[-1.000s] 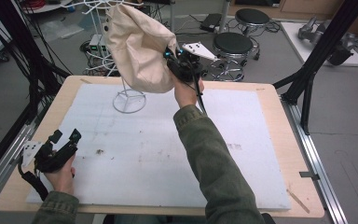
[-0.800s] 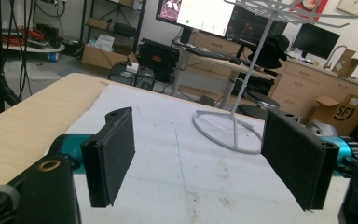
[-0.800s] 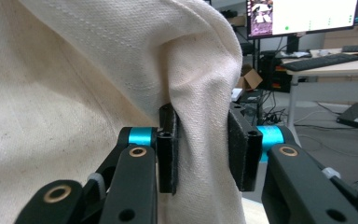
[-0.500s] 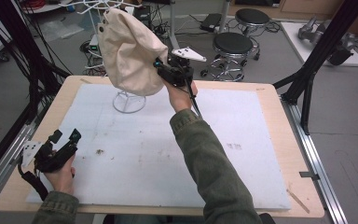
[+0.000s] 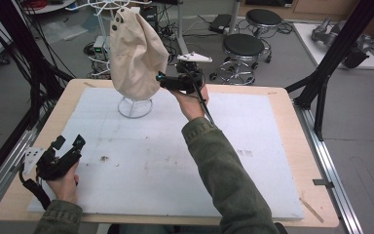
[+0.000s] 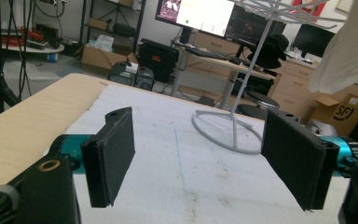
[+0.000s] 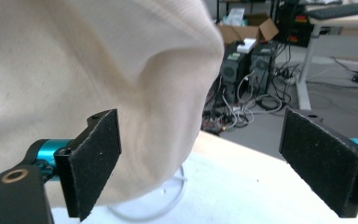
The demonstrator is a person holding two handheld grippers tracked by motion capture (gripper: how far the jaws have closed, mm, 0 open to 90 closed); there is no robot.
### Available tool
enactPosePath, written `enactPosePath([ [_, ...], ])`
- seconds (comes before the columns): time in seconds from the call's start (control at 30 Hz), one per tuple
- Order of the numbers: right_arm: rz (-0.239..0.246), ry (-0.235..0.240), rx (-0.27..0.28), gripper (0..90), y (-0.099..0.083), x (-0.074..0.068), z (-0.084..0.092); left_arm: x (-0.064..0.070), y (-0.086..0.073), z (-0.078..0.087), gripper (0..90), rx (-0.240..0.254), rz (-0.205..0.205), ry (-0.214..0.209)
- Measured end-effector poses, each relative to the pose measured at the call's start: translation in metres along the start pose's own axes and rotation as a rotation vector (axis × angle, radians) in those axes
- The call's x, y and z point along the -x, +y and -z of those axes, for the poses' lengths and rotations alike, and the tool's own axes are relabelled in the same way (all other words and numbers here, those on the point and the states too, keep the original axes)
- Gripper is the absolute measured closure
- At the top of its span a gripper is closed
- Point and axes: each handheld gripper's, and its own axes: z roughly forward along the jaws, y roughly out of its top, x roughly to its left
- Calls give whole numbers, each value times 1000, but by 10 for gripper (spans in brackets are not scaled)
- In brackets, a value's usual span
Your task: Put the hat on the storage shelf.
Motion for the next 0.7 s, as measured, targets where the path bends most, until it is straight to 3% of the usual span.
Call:
enactPosePath([
  [0.1, 4, 21, 34, 119, -3, 3, 7, 0, 0, 0, 259, 2, 2, 2],
  [0.3, -6, 8, 75, 119, -7, 13, 25, 1, 0, 0, 259, 1, -5, 0],
  [0.5, -22, -39, 131, 119, -12, 29, 48, 2, -1, 0, 258, -8, -17, -4],
  [0.7, -19, -74, 146, 132, -18, 36, 65, 4, -1, 2, 256, -10, -26, -7],
])
